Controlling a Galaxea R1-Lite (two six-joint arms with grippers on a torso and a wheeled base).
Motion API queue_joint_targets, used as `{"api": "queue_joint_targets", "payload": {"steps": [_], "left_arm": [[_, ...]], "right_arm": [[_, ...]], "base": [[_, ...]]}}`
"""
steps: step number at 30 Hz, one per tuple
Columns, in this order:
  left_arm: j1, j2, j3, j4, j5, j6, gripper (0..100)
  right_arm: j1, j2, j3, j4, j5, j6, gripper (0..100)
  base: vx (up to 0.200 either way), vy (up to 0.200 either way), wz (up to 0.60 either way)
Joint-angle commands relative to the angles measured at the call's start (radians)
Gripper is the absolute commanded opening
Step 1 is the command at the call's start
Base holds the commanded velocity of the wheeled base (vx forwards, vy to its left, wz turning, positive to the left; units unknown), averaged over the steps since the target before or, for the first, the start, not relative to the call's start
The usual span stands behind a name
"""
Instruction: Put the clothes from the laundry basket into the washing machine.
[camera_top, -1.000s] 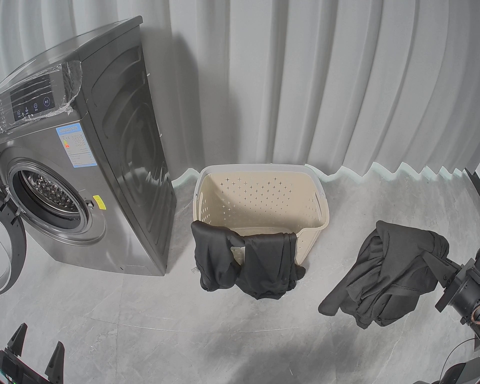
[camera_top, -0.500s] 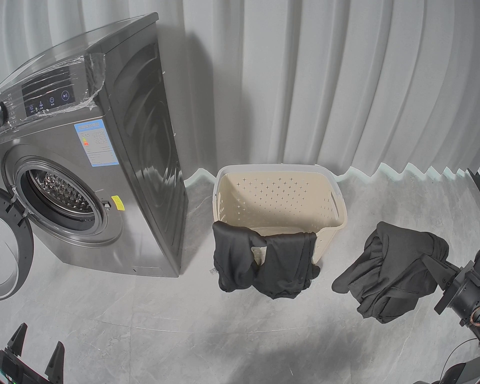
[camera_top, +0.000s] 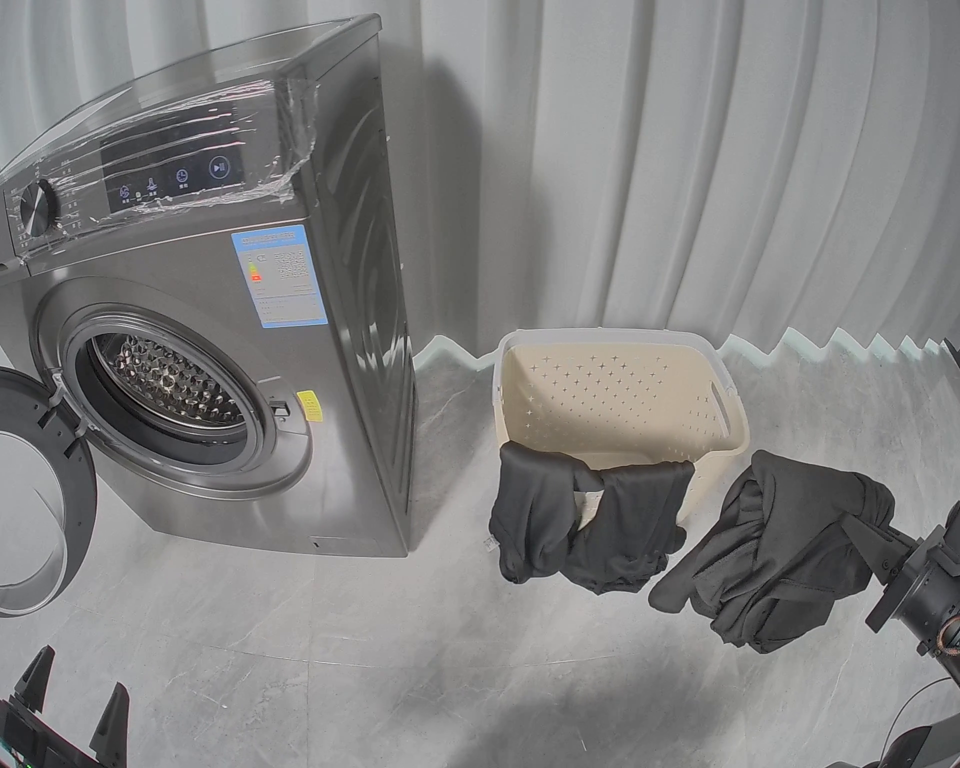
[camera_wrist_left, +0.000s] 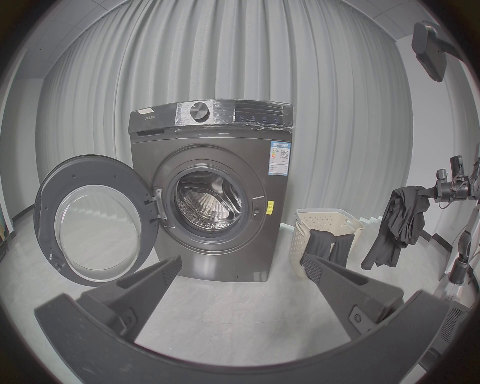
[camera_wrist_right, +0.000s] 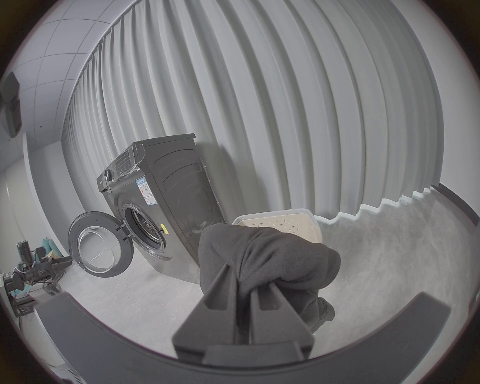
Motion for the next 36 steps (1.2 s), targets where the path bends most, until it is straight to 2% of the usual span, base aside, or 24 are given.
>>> {"api": "queue_joint_targets", "payload": {"steps": [1,13,14,23,32,36], "left_arm": [[0.000,-0.017,0.016,0.000,0.000,0.000,100],[0.000,-0.017,0.018,0.002,0.002,0.007,100],[0.000,-0.017,0.016,0.000,0.000,0.000,100],[0.000,-0.015,0.016,0.000,0.000,-0.002,100],[0.000,-0.015,0.016,0.000,0.000,-0.003,100],[0.000,-0.015,0.016,0.000,0.000,-0.003,100]], "right_arm": [[0.001,0.008,-0.001,-0.003,0.000,0.001,0],[0.004,0.025,0.016,0.001,0.000,0.003,0],[0.010,0.027,0.016,0.001,0.000,0.003,0],[0.025,0.020,0.010,-0.009,0.000,0.003,0],[0.025,0.019,0.011,-0.009,-0.002,0.003,0],[0.025,0.019,0.011,-0.008,-0.002,0.001,0]], "base": [[0.000,0.200,0.00],[0.000,0.017,0.00],[0.000,0.000,0.00],[-0.200,0.000,0.00],[0.000,0.000,0.00],[0.000,0.200,0.00]]}}
